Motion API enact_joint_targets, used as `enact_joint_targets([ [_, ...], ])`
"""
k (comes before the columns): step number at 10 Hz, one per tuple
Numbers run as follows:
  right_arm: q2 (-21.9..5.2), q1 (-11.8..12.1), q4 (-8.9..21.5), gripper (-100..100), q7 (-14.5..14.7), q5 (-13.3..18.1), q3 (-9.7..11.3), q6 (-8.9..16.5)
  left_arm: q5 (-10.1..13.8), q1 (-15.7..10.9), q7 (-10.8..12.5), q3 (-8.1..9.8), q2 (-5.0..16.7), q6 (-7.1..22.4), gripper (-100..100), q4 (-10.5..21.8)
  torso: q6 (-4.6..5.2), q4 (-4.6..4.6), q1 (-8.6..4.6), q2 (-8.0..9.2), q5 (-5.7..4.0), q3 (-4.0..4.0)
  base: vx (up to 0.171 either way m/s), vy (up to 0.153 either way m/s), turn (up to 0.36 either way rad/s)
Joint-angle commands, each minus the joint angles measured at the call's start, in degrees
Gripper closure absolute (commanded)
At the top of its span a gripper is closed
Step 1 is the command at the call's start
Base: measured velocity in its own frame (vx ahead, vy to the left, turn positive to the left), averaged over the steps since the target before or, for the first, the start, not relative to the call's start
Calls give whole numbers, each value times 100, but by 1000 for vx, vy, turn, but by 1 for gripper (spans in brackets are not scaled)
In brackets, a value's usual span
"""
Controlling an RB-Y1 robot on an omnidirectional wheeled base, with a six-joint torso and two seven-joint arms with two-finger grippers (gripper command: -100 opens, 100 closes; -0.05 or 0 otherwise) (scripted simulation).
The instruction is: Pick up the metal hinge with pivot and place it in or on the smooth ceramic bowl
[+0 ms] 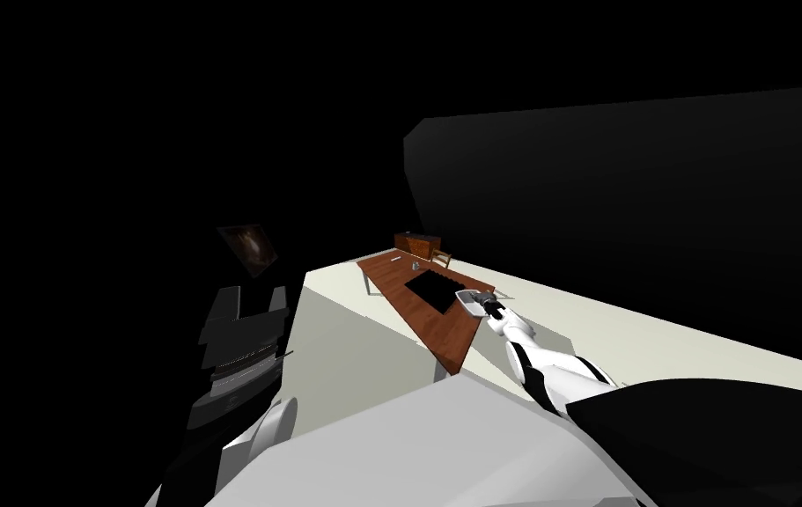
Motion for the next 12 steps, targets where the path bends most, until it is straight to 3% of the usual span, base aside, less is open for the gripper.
enact_joint_targets([
  [1, 34, 19, -182, -100, -207, 53, 171, 146, 0, 0, 0, 0, 0, 0, 0, 0, 0, 0, 0, 0, 0, 0, 7, 7, -24],
  [2, 65, -210, -206, -100, -392, 323, 383, 215, 0, -1, 0, 0, 0, 0, 0, 0, 0, 1, -12, 7, -2, 4, 41, 45, -147],
  [3, 65, -210, -206, -100, -496, 343, 449, 215, 0, 0, 0, 0, 0, 0, 0, 0, 1, 0, -1, -2, 0, -1, 48, 57, -199],
  [4, 95, -439, -231, -100, -685, 582, 652, 284, 0, 0, 0, 0, 0, 0, 0, 0, 2, -1, 2, -5, 1, -3, 49, 57, -197],
  [6, 95, -439, -231, -100, -785, 634, 727, 284, 0, 0, 0, 0, 0, 0, 0, 0, 1, -1, -2, -1, 1, -1, 15, 29, -138],
  [7, 125, -668, -255, -100, -979, 907, 947, 353, 0, 0, 0, 0, 0, 0, 0, 0, 1, 1, -11, 6, -2, 3, 25, 28, -96],
  [8, 125, -557, -431, -100, -1074, 924, 1004, 353, 0, 0, 0, 0, 0, 0, 0, 0, 1, 1, -8, 4, -1, 3, 20, 27, -103],
  [9, 125, -606, -491, -100, -1177, 924, 1052, 353, 0, 0, 0, 0, 0, 0, 0, 0, 2, 1, -10, 4, -1, 2, 28, 33, -113],
  [12, 125, -668, -255, -100, -1074, 924, 1004, 353, 0, -1, 0, 0, 0, 0, 0, 0, 1, 1, -18, 7, -4, 4, 3, 7, -37],
])
